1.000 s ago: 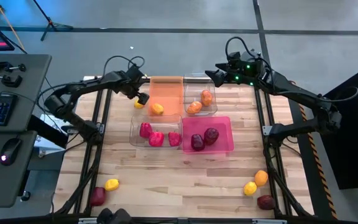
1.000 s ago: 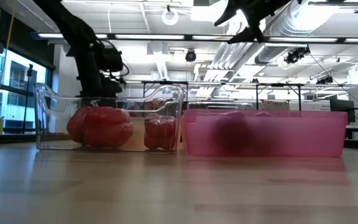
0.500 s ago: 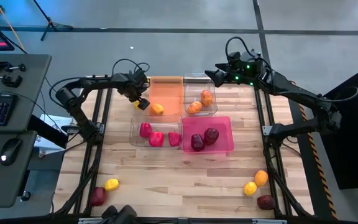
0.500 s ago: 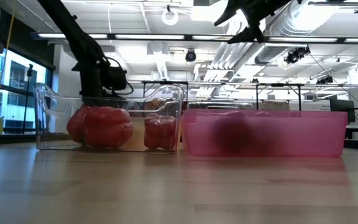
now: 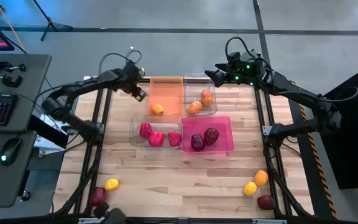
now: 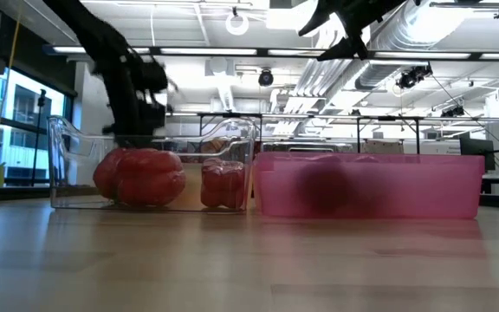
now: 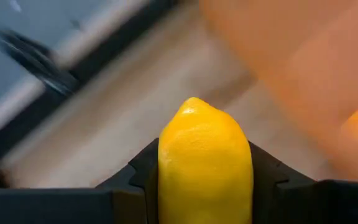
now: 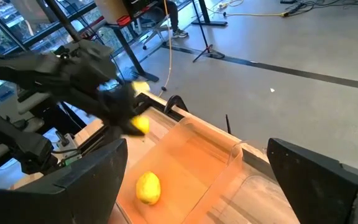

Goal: Sort produce into baskets
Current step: Put the lemon into the orange bin

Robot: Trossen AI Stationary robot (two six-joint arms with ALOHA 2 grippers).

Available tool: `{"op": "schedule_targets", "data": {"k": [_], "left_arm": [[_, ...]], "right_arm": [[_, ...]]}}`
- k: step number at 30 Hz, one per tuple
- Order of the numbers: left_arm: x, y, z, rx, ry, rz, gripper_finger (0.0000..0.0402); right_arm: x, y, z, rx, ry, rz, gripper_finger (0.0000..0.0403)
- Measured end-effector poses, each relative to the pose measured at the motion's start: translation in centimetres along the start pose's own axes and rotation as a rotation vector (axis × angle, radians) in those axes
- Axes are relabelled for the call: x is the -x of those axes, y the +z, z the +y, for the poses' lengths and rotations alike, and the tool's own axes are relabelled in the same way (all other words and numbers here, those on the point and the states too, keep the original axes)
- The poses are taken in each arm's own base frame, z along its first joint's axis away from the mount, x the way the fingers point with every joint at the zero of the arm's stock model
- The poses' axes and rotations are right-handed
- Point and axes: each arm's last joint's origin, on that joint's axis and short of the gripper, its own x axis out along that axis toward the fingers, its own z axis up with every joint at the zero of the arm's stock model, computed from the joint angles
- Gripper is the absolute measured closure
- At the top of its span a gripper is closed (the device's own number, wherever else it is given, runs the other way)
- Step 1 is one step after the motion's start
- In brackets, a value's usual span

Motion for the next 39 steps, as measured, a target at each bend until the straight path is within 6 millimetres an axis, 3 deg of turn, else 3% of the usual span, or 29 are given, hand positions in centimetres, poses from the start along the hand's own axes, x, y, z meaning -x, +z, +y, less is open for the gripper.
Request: {"op": "schedule_targets", "data": {"k": [6, 9, 12, 17, 22, 32, 39], "left_arm": [[7.0, 0.7, -0.4, 0.132, -0.044, -0.360, 0.0273], [8.9, 1.0, -1.7, 0.169, -0.121, -0.474, 0.0246], [8.8, 1.2, -3.8, 0.171, -0.194, -0.475, 0.0222], [6.4, 2.0, -7.3, 0.102, -0.269, -0.448, 0.0195], [5.3, 3.9, -7.3, 0.118, -0.169, -0.484, 0.0172], [8.2, 8.0, -6.4, 0.107, -0.288, -0.529, 0.0157], [11.5, 5.7, -6.7, 0.099, -0.395, -0.428, 0.0157]], "right_arm": [[0.0, 0.0, -0.1, 0.005, -0.019, -0.004, 0.0026], [0.0, 0.0, -0.2, 0.005, -0.049, -0.016, 0.0026], [0.0, 0.0, -0.2, 0.006, -0.067, -0.023, 0.0026], [0.0, 0.1, -0.2, 0.004, -0.073, -0.026, 0.0026], [0.0, 0.1, -0.2, -0.005, -0.073, -0.026, 0.0026], [0.0, -0.1, -0.2, -0.040, -0.067, -0.016, 0.0026], [0.0, -0.5, -0.3, -0.036, -0.069, 0.031, 0.0026]]}}
